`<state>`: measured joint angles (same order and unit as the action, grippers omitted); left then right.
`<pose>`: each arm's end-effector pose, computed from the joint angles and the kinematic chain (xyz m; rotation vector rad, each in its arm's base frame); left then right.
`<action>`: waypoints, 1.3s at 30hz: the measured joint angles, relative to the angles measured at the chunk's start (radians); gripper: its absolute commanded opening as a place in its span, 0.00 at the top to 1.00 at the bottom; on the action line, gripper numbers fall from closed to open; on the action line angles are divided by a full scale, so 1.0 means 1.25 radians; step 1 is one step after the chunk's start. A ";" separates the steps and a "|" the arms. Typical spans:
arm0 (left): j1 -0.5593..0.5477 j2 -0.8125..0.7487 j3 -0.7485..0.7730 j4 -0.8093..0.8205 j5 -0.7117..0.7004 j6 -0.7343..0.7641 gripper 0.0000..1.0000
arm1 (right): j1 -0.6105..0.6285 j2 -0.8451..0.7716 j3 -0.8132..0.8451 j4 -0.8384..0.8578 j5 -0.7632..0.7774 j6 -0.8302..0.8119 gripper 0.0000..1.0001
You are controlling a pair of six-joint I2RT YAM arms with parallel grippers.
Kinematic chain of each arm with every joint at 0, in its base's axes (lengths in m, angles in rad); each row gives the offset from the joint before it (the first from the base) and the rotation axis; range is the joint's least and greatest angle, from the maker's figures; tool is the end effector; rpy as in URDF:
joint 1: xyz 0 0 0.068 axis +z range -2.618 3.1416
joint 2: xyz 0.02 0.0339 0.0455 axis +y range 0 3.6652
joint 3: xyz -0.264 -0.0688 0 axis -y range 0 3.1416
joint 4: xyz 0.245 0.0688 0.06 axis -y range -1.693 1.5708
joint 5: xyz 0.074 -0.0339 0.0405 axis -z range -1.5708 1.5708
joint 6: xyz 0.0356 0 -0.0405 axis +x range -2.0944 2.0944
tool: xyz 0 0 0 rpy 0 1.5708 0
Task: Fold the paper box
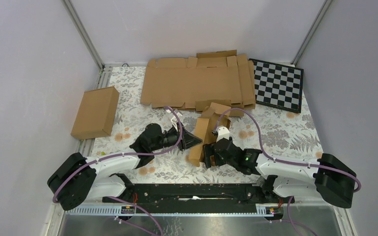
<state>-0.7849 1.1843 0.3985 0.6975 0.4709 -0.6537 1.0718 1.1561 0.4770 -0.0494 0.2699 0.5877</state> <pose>0.1594 -0.1820 0.2178 0.5213 1.8008 -1.4348 0.1149 0.1911 0.1758 -0.4203 2.2929 0.5557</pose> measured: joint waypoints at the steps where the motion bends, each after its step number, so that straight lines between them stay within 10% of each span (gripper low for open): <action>1: 0.000 0.000 0.000 0.000 0.000 0.000 1.00 | 0.000 -0.005 0.000 0.000 0.002 0.000 0.05; 17: 0.000 -0.002 0.000 -0.007 0.000 0.015 1.00 | 0.001 -0.021 0.000 0.036 -0.020 -0.006 0.01; 39: -0.006 -0.005 0.029 -0.066 -0.034 0.229 1.00 | -0.125 0.074 0.049 0.146 0.164 -0.077 0.57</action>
<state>-0.7925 1.1774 0.4347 0.6147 0.4286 -0.3668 0.9161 1.2484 0.5377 0.1333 0.4751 0.4915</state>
